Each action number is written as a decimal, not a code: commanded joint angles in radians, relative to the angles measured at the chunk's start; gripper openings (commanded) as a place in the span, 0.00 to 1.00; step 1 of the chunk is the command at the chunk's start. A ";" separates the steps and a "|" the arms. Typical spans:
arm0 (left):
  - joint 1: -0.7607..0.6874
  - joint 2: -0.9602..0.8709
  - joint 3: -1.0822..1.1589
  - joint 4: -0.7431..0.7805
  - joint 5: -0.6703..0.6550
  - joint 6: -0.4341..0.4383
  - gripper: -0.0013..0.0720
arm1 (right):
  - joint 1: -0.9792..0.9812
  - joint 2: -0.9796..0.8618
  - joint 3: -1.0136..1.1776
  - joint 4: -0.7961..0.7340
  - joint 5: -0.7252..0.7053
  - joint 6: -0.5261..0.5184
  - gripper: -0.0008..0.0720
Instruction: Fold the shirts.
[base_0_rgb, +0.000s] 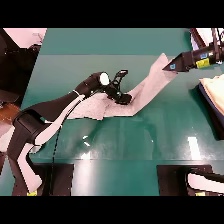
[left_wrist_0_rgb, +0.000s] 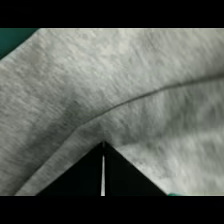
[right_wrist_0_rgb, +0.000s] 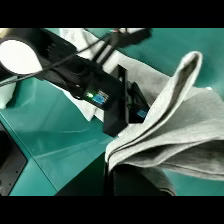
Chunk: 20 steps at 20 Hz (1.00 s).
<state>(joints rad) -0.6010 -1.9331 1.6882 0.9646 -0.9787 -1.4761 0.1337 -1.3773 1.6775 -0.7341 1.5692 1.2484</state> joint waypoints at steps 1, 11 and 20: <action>-0.002 -0.006 0.003 0.005 -0.002 0.000 0.05 | 0.074 0.001 0.063 -0.001 -0.026 0.012 0.03; 0.156 0.177 0.007 0.131 -0.067 -0.002 0.05 | 0.248 -0.131 0.230 0.001 -0.048 0.011 0.03; 0.592 0.573 0.007 0.364 -0.241 0.018 0.05 | 0.661 -0.479 0.374 0.008 -0.365 -0.033 0.03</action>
<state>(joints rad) -0.1402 -1.4754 1.6943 1.2552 -1.1690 -1.4631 0.6674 -1.7504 2.0304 -0.7303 1.3640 1.2457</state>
